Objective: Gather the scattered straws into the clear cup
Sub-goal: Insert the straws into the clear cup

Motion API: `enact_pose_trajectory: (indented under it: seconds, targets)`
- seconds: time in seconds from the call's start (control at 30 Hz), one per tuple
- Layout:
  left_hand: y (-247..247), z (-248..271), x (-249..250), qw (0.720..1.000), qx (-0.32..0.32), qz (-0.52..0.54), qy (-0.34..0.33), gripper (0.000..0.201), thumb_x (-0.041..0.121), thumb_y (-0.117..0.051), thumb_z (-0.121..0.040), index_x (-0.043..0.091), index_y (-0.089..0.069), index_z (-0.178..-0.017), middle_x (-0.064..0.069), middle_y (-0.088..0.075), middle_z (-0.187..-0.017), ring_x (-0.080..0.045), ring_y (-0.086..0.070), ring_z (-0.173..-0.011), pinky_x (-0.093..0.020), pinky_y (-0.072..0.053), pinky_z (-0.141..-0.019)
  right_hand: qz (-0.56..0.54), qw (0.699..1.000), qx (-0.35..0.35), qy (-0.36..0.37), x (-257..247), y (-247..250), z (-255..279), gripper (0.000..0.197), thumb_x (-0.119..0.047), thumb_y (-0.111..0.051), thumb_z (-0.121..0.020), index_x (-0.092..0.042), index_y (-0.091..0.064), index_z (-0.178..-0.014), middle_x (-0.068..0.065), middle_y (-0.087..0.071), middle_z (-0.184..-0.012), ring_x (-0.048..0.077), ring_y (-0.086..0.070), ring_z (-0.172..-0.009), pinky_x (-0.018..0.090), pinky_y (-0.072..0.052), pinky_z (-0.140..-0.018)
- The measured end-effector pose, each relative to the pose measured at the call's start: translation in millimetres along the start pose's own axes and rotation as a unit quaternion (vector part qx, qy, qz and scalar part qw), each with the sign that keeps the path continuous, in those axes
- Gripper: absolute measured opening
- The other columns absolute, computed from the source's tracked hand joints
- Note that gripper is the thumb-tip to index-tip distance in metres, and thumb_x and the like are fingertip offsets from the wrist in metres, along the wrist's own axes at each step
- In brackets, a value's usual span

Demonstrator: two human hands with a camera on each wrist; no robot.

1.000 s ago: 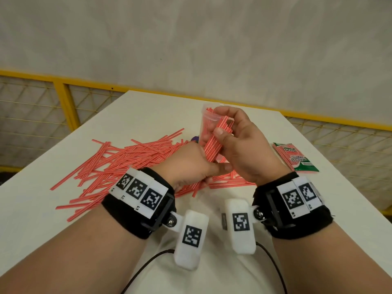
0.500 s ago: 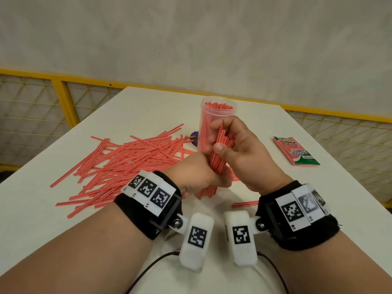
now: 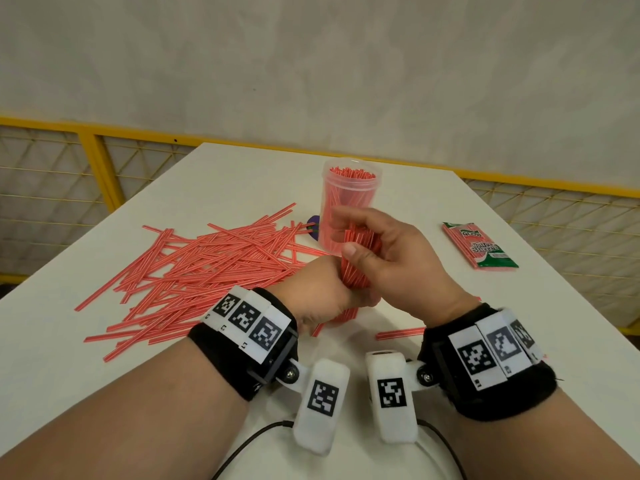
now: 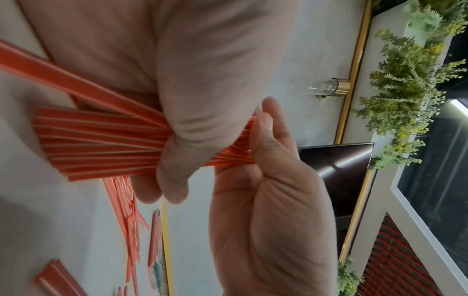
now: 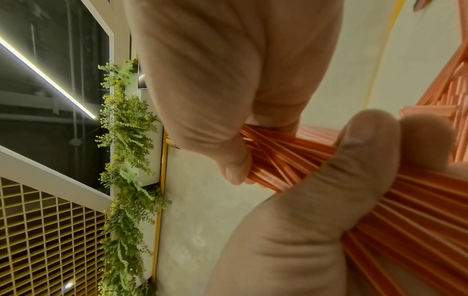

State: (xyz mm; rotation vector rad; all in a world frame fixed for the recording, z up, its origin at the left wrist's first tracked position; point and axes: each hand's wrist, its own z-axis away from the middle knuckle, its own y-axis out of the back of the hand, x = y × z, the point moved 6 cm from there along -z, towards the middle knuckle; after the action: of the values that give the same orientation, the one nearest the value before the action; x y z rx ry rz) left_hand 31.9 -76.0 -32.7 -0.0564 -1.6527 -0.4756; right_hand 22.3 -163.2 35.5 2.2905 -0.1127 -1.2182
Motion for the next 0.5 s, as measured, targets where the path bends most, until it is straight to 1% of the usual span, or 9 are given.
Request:
enact_pose_trajectory:
  seconds: [0.03,0.1,0.17,0.23,0.3,0.37,0.43,0.47,0.5]
  targets:
    - [0,-1,0,1.000,-0.002,-0.007,0.001,0.009,0.014,-0.071,-0.076,0.009,-0.069,-0.083,-0.024,-0.069,-0.089,-0.046,-0.064,-0.089,-0.063,-0.050,-0.083,0.033,0.999,0.003,-0.005,2,1,0,0.040,-0.002,-0.060,-0.091,-0.021,-0.059,-0.126,-0.009,-0.061,-0.119,0.004,-0.057,-0.113,0.027,-0.043,-0.103]
    - [0,-2,-3,1.000,-0.005,-0.019,0.012,0.002,0.018,-0.071,-0.079,0.017,-0.072,-0.078,-0.014,-0.072,-0.084,-0.035,-0.069,-0.085,-0.058,-0.052,-0.086,0.057,0.998,0.012,-0.006,5,4,-1,0.034,-0.006,-0.060,-0.092,-0.015,-0.062,-0.125,-0.009,-0.056,-0.129,0.003,-0.049,-0.123,0.025,-0.036,-0.110]
    - [0,-3,-6,0.999,-0.010,-0.016,0.026,0.008,0.024,-0.070,-0.084,0.018,-0.074,-0.080,-0.005,-0.075,-0.083,-0.029,-0.070,-0.088,-0.055,-0.052,-0.090,0.051,0.999,0.002,-0.009,7,5,-2,0.036,-0.008,-0.058,-0.094,-0.015,-0.059,-0.129,-0.006,-0.051,-0.139,0.002,-0.043,-0.131,0.025,-0.031,-0.114]
    - [-1,-2,-6,0.999,-0.018,-0.003,0.038,0.016,0.029,-0.065,-0.091,0.014,-0.070,-0.091,0.000,-0.076,-0.085,-0.030,-0.070,-0.092,-0.056,-0.052,-0.090,0.020,1.000,0.004,-0.015,6,7,-4,0.043,-0.009,-0.056,-0.095,-0.024,-0.051,-0.135,-0.005,-0.051,-0.141,0.003,-0.044,-0.131,0.029,-0.033,-0.113]
    - [1,-1,-1,0.999,-0.014,0.035,0.040,0.026,0.033,-0.059,-0.095,0.008,-0.066,-0.096,-0.001,-0.076,-0.083,-0.033,-0.070,-0.091,-0.053,-0.053,-0.087,-0.052,0.997,0.045,-0.019,2,16,-8,0.046,-0.007,-0.054,-0.096,-0.033,-0.046,-0.133,-0.003,-0.055,-0.138,0.005,-0.049,-0.127,0.030,-0.039,-0.109]
    - [7,-4,9,0.993,0.013,0.113,0.026,0.023,0.028,-0.057,-0.096,0.006,-0.065,-0.093,-0.005,-0.074,-0.082,-0.028,-0.072,-0.083,-0.043,-0.057,-0.084,-0.095,0.990,0.100,-0.026,-3,30,-15,0.037,-0.010,-0.053,-0.097,-0.029,-0.052,-0.128,-0.002,-0.060,-0.130,0.010,-0.056,-0.119,0.029,-0.044,-0.102]
    - [18,-9,21,0.983,0.053,0.176,0.005,0.018,0.024,-0.055,-0.097,0.007,-0.061,-0.092,-0.003,-0.070,-0.072,-0.023,-0.070,-0.070,-0.036,-0.058,-0.070,-0.088,0.988,0.122,-0.043,-6,42,-25,0.026,-0.014,-0.054,-0.097,-0.027,-0.058,-0.119,0.001,-0.065,-0.121,0.017,-0.062,-0.107,0.032,-0.050,-0.092]
    - [23,-11,29,0.978,0.067,0.197,-0.010,0.016,0.023,-0.054,-0.098,0.008,-0.058,-0.093,-0.001,-0.067,-0.067,-0.020,-0.067,-0.062,-0.033,-0.056,-0.060,-0.082,0.988,0.119,-0.050,-7,45,-31,0.023,-0.014,-0.056,-0.096,-0.025,-0.060,-0.116,0.002,-0.067,-0.117,0.014,-0.064,-0.099,0.029,-0.052,-0.085]
    - [27,-14,37,0.974,0.074,0.211,-0.026,0.014,0.022,-0.052,-0.099,0.009,-0.055,-0.095,0.000,-0.063,-0.063,-0.017,-0.062,-0.055,-0.029,-0.052,-0.053,-0.078,0.989,0.114,-0.055,-9,46,-37,0.021,-0.014,-0.057,-0.095,-0.023,-0.061,-0.114,0.003,-0.068,-0.112,0.007,-0.065,-0.090,0.025,-0.052,-0.078]
